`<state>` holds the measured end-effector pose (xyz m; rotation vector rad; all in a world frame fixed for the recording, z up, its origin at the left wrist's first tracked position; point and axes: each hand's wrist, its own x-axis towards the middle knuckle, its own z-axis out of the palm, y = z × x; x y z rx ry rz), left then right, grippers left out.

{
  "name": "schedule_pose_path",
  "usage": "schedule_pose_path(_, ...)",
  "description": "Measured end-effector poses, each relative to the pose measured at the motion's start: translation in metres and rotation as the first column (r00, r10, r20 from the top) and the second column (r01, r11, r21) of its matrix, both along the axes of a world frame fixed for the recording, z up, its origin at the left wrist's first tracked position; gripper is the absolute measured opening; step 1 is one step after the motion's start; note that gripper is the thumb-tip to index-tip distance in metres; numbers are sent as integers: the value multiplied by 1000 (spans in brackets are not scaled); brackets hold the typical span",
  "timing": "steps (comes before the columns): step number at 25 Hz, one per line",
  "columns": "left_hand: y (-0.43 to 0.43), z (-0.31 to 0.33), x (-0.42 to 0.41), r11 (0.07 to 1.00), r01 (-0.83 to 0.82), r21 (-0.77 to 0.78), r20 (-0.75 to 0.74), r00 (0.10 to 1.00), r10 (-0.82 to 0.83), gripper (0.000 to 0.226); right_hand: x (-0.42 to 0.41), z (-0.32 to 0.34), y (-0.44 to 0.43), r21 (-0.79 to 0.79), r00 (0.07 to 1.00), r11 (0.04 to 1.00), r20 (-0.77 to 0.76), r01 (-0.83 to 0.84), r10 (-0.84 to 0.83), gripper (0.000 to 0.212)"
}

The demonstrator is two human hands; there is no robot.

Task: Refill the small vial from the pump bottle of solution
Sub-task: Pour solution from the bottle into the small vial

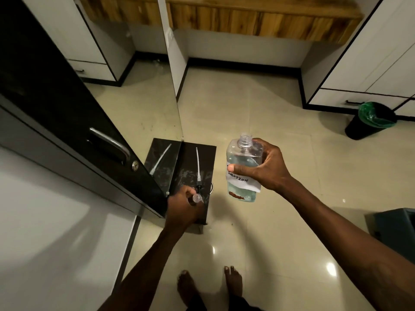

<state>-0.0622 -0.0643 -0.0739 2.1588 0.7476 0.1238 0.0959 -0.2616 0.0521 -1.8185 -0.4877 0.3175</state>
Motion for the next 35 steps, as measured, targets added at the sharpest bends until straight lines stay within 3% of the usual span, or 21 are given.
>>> schedule_pose_path(3,3,66,9,950,16,-312,167,985,38,25,-3,27,1,-114,996,993,90,20,-10,68)
schedule_pose_path(7,-1,144,14,968,77,-238,386,922,22,34,-9,71,-3,-348,921,937,372,23,115,81)
schedule_pose_path(10,-6,185,18,982,112,-150,475,880,-28,40,-3,105,-2,-495,753,864,602,91,265,80)
schedule_pose_path(14,-16,214,23,981,111,-161,558,830,-2,44,2,144,-3,-555,569,806,738,208,362,77)
schedule_pose_path(18,-19,228,26,987,79,-140,594,804,20,46,4,165,-6,-598,483,753,763,275,429,79)
schedule_pose_path(35,-20,230,35,996,73,-52,613,790,-25,46,-2,187,-2,-721,440,544,693,429,571,84)
